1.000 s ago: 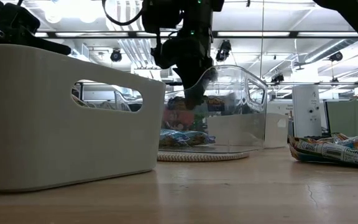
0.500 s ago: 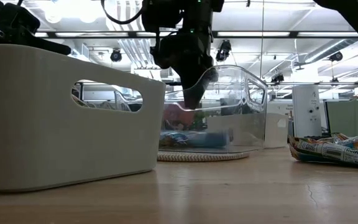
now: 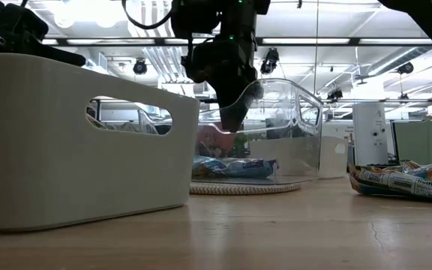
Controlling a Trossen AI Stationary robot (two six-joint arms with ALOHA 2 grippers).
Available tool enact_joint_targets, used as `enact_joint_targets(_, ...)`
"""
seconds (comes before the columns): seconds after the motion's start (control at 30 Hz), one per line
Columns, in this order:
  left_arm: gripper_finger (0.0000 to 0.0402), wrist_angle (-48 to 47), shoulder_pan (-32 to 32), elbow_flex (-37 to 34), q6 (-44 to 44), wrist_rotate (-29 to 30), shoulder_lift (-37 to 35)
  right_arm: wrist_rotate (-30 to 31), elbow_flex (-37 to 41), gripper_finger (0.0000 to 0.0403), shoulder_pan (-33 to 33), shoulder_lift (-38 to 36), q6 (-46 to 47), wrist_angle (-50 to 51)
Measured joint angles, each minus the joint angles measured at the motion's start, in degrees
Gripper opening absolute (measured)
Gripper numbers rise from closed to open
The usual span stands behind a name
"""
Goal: Pick and place Granola Bars by type
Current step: Put the yellow granola bar into the white bin
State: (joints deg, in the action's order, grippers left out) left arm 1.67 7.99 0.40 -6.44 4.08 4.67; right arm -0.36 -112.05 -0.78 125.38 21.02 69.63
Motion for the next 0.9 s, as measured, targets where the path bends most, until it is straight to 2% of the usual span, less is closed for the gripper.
enact_joint_targets(0.23, 0.0000, 0.00, -0.01, 0.01, 0.00, 0.01, -0.02, -0.11, 0.00, 0.0156, 0.03, -0.02, -0.02, 0.01)
enact_joint_targets(0.37, 0.0000, 0.00, -0.01, 0.01, 0.00, 0.02, 0.00, -0.10, 0.00, 0.0142, 0.29, -0.15, -0.11, 0.46)
enact_joint_targets(0.5, 0.0000, 0.00, -0.01, 0.01, -0.01, 0.00, -0.02, -0.11, 0.00, 0.0105, 0.60, -0.62, -0.43, 0.90)
enact_joint_targets(0.7, 0.0000, 0.00, -0.01, 0.02, 0.00, 0.01, -0.02, -0.05, 0.00, 0.0019, 0.92, -2.51, -0.82, 0.66)
enact_joint_targets(0.9, 0.0000, 0.00, -0.01, 0.01, 0.00, 0.02, -0.01, 0.45, -0.06, 0.0009, 1.75, -7.19, -1.77, -0.19)
